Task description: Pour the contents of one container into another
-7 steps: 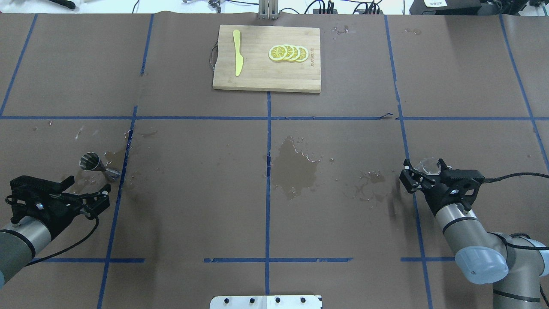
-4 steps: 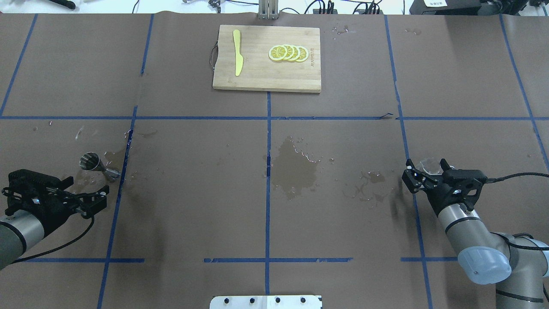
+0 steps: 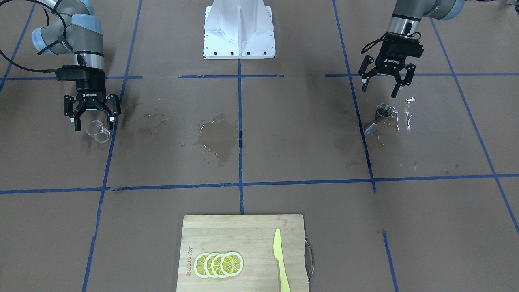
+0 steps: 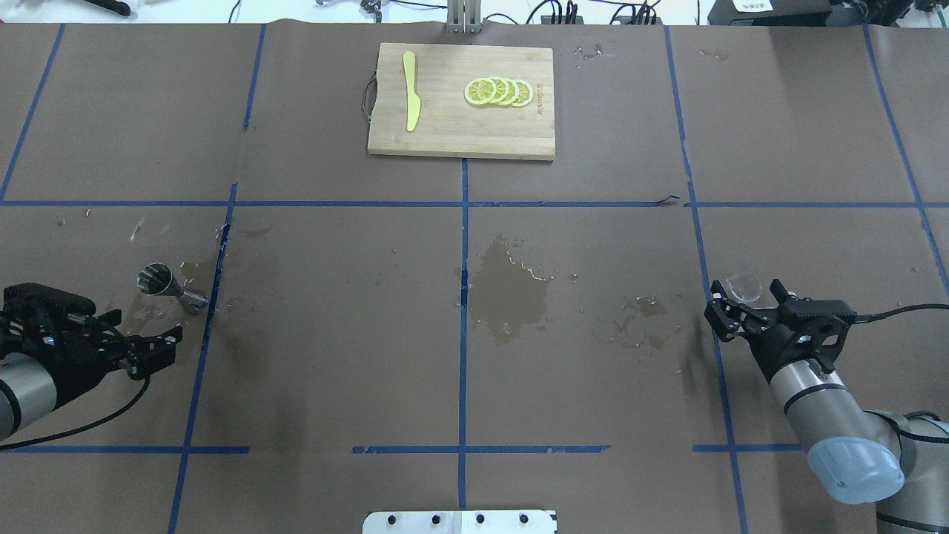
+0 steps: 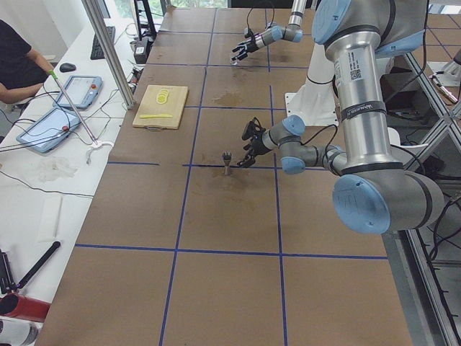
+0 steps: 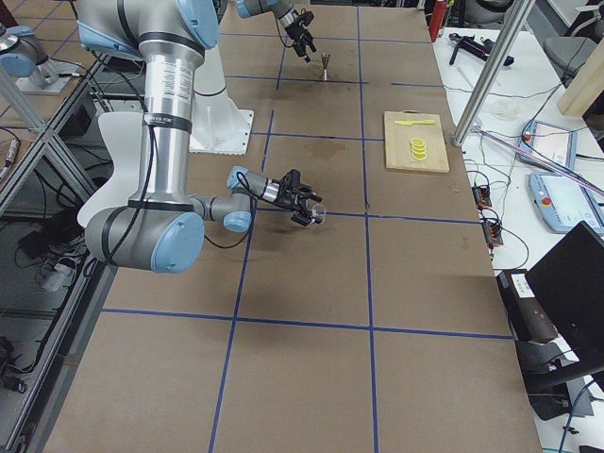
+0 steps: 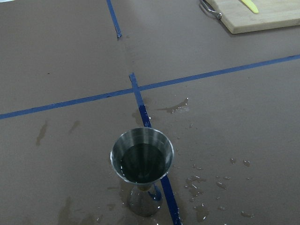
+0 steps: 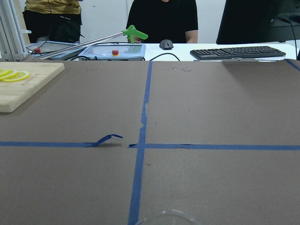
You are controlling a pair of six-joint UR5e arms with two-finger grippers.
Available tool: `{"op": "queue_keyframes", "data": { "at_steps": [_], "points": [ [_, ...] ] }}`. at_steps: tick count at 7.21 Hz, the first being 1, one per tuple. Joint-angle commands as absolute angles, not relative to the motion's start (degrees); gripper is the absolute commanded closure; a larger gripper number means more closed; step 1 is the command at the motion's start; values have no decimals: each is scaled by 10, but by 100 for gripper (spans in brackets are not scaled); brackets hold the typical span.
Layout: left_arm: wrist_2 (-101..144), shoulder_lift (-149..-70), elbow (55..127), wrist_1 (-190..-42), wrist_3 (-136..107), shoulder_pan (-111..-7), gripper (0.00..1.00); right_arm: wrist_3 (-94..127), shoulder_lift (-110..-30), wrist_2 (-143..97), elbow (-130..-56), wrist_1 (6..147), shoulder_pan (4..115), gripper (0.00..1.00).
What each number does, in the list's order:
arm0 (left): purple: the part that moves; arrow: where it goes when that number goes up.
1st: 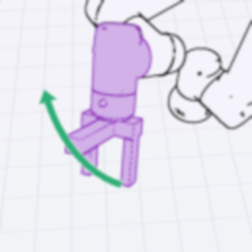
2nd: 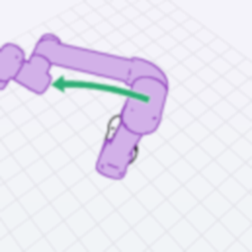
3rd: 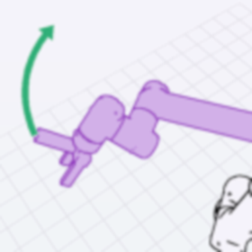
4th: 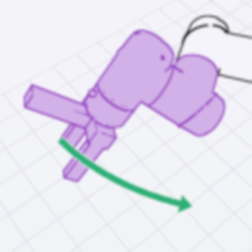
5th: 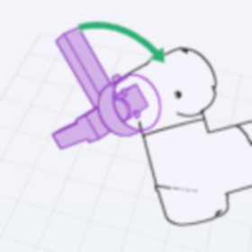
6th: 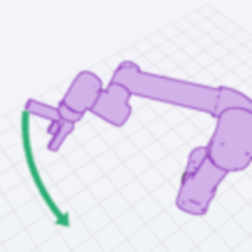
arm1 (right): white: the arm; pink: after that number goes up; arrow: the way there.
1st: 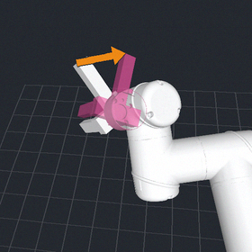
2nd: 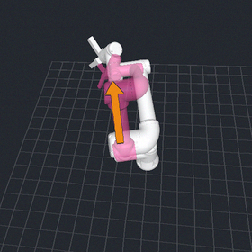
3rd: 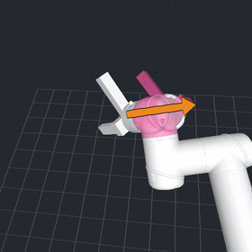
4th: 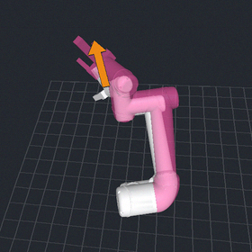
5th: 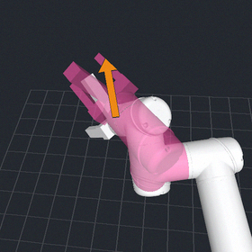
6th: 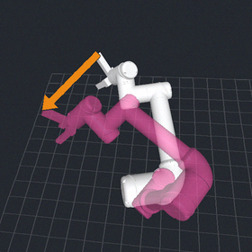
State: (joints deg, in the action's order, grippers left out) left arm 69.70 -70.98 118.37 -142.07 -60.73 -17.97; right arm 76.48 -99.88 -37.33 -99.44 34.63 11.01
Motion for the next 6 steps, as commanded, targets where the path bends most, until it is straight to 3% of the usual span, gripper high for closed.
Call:
{"op": "queue_keyframes", "data": {
  "at_steps": [1,3,6],
  "points": [
    [747,-710,1229,-1351,-589,-196,0,767,-1019,-372,-1012,346,84,0],
    [830,-711,1237,-1349,-538,-249,0,771,-1040,-360,-1026,347,49,0],
    [847,-712,1244,-1350,-529,-272,0,774,-1112,-367,-1126,348,-15,0]
  ]
}}
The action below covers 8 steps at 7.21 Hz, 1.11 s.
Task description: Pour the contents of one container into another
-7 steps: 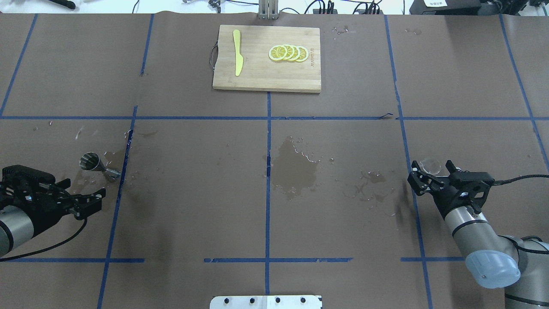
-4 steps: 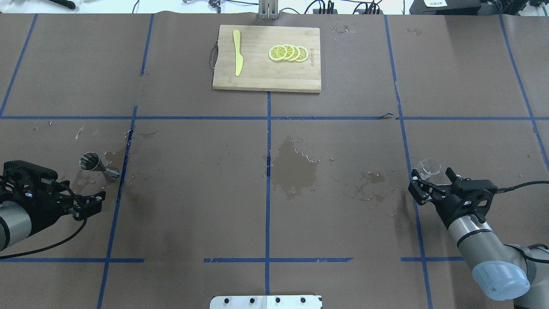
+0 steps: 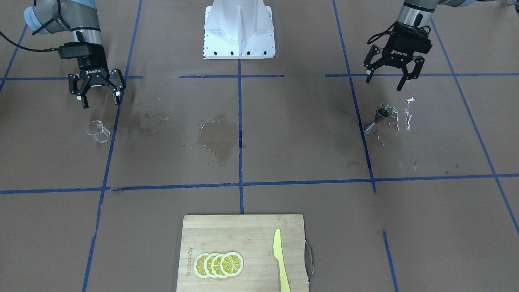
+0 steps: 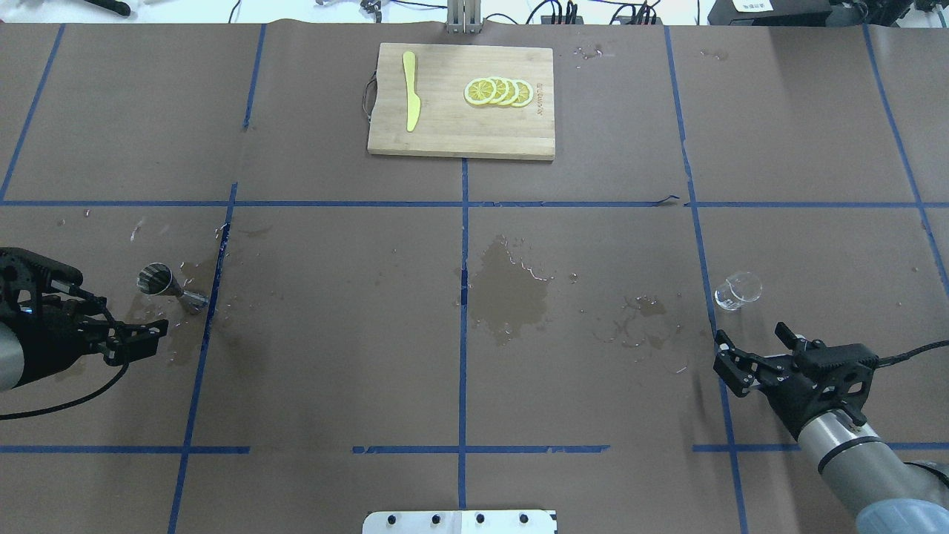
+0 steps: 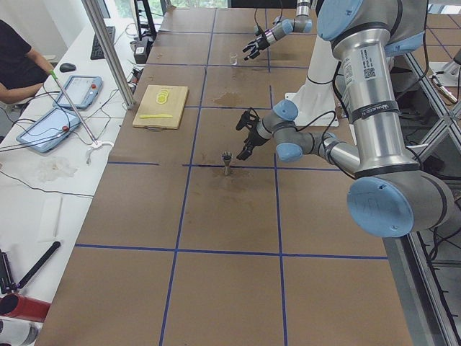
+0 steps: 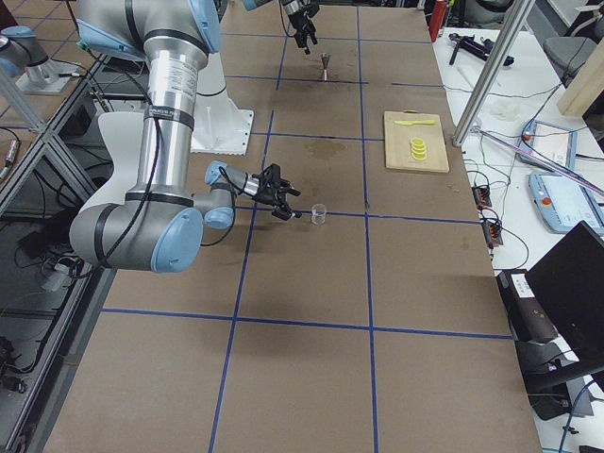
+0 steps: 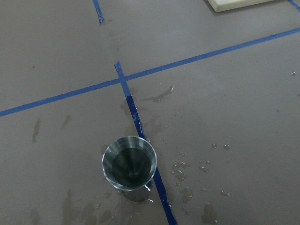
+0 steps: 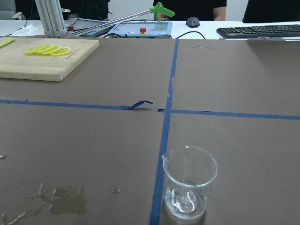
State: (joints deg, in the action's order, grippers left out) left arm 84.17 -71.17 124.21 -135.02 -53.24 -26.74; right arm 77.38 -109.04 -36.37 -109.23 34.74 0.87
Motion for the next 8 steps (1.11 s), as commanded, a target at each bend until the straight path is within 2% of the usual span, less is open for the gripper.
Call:
{"op": "queue_keyframes", "data": {
  "at_steps": [1,4,6,8],
  "points": [
    [850,-713,1244,-1348,-528,-273,0,774,-1113,-373,-1141,354,-20,0],
    [906,-717,1294,-1250,-456,-319,0,774,-1149,-414,-1192,401,-18,0],
    [980,-717,1296,-1225,-375,-386,0,774,-1157,-454,-1215,413,-16,0],
    [1015,-735,1301,-1168,-350,-406,0,773,-1177,-488,-1228,414,-12,0]
  ]
}}
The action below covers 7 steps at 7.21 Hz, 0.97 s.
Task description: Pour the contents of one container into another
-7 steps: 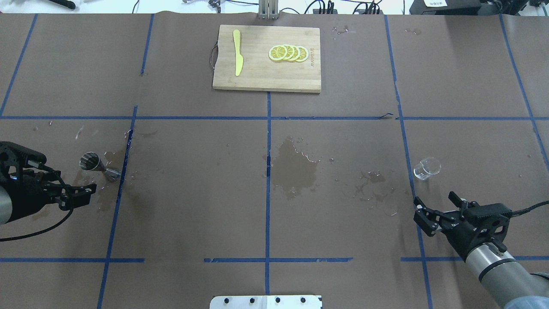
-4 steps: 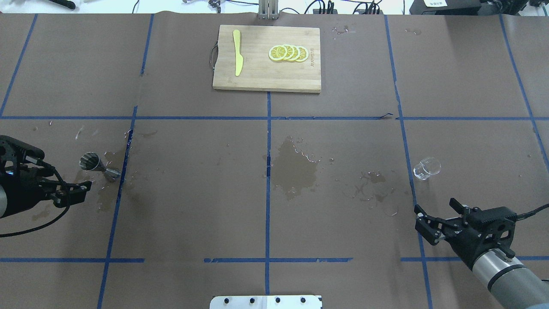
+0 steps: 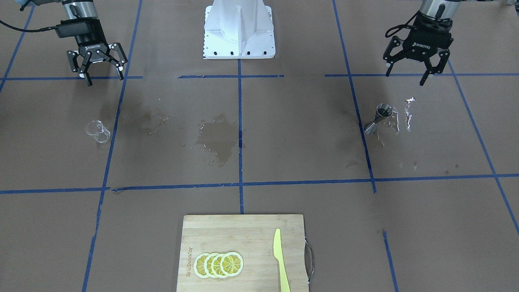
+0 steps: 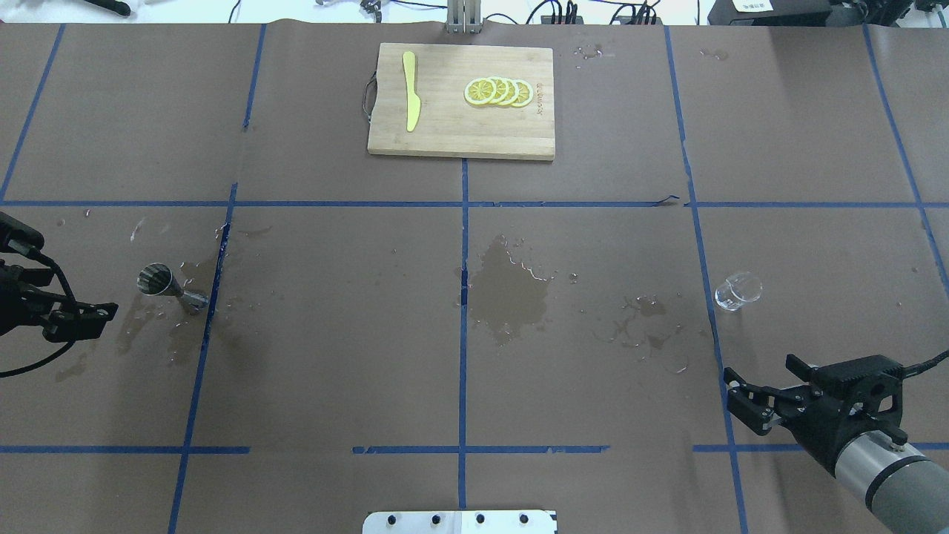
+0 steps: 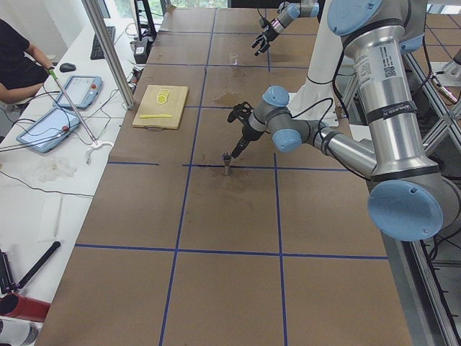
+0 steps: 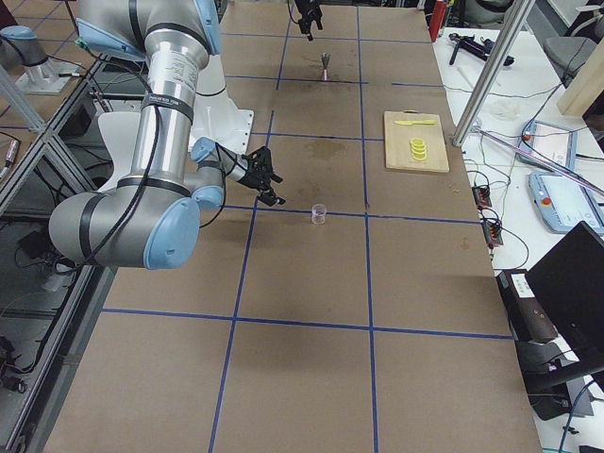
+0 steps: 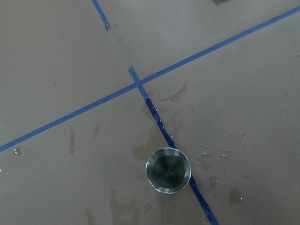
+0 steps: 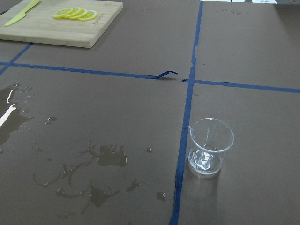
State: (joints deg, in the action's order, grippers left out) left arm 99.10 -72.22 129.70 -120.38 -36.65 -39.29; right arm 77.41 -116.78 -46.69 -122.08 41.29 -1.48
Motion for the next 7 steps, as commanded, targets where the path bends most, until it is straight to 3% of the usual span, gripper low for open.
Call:
{"op": "queue_keyframes", "data": {
  "at_steps": [1,4,7],
  "points": [
    [1038,-773,1305,-1112,-349,-423,0,773,-1179,-524,-1235,420,10,0],
    [1055,-834,1327,-1018,-298,-469,0,735,-1171,-735,-1320,540,161,0],
    [1078,-905,1327,-914,-222,-533,0,631,-1169,-916,-1325,553,308,0]
  ]
}}
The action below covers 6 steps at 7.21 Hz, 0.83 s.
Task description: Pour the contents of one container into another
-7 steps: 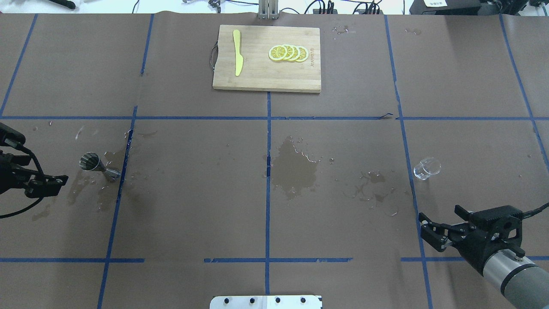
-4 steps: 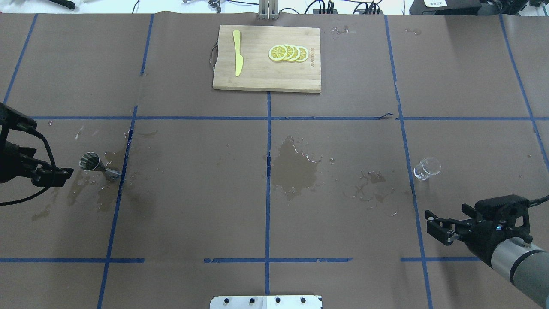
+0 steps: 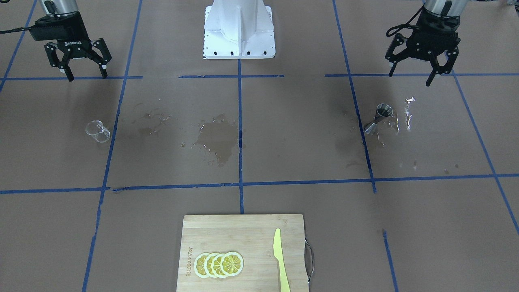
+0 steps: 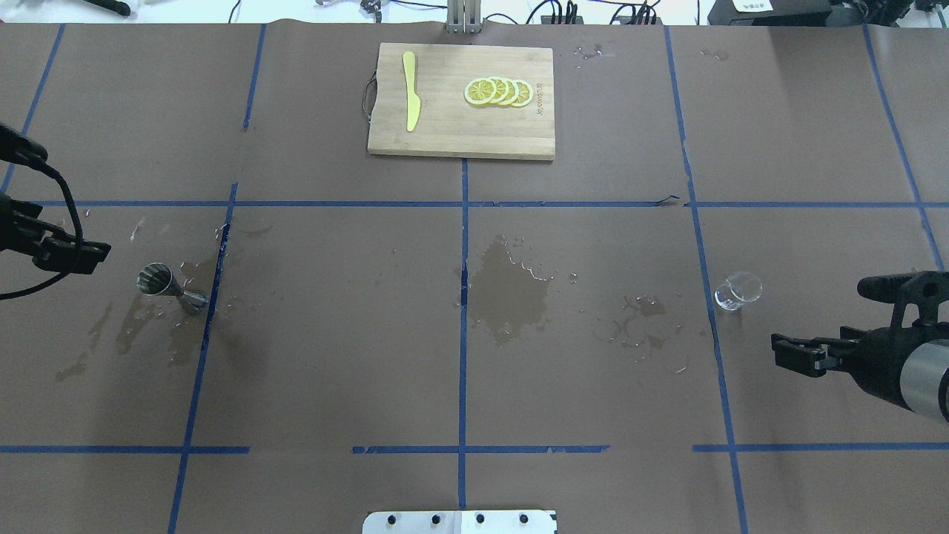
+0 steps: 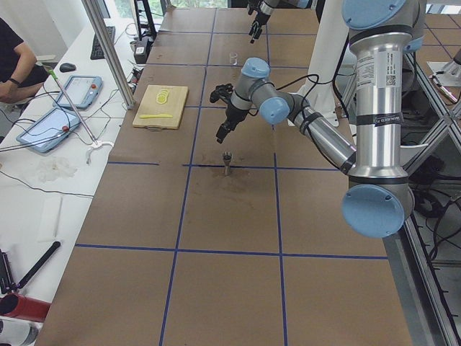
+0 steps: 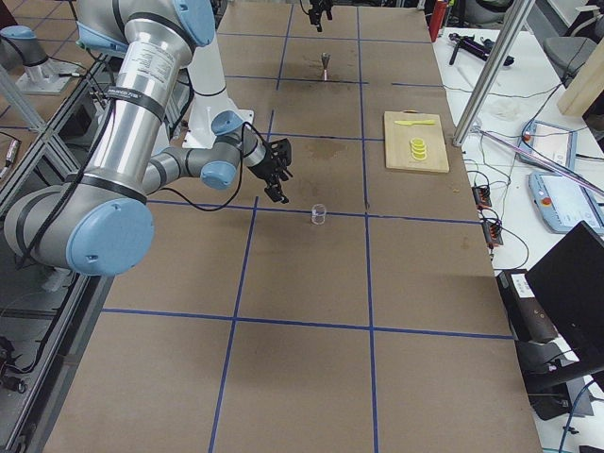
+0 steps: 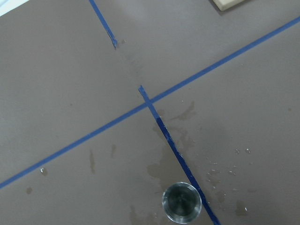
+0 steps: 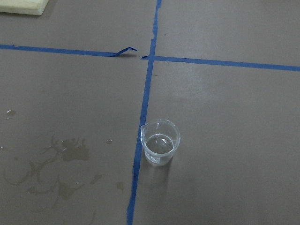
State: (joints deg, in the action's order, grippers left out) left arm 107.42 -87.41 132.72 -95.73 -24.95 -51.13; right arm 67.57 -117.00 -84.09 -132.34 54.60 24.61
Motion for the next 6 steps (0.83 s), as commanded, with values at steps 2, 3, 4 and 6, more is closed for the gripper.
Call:
{"op": "queue_keyframes", "data": {
  "at_steps": [2,3,4,6],
  "points": [
    [1122,-913,1320,-905,-172,-584,0,544,-1133,-1046,-1325,616,415,0],
    [1145,-913,1311,-905,-148,-613,0,476,-1117,-1122,-1325,659,485,0],
    [1159,-918,1289,-905,-122,-640,0,409,-1107,-1167,-1323,700,533,0],
    [1210,-930,1230,-904,-44,-692,0,274,-1093,-1242,-1318,793,617,0]
  ]
}}
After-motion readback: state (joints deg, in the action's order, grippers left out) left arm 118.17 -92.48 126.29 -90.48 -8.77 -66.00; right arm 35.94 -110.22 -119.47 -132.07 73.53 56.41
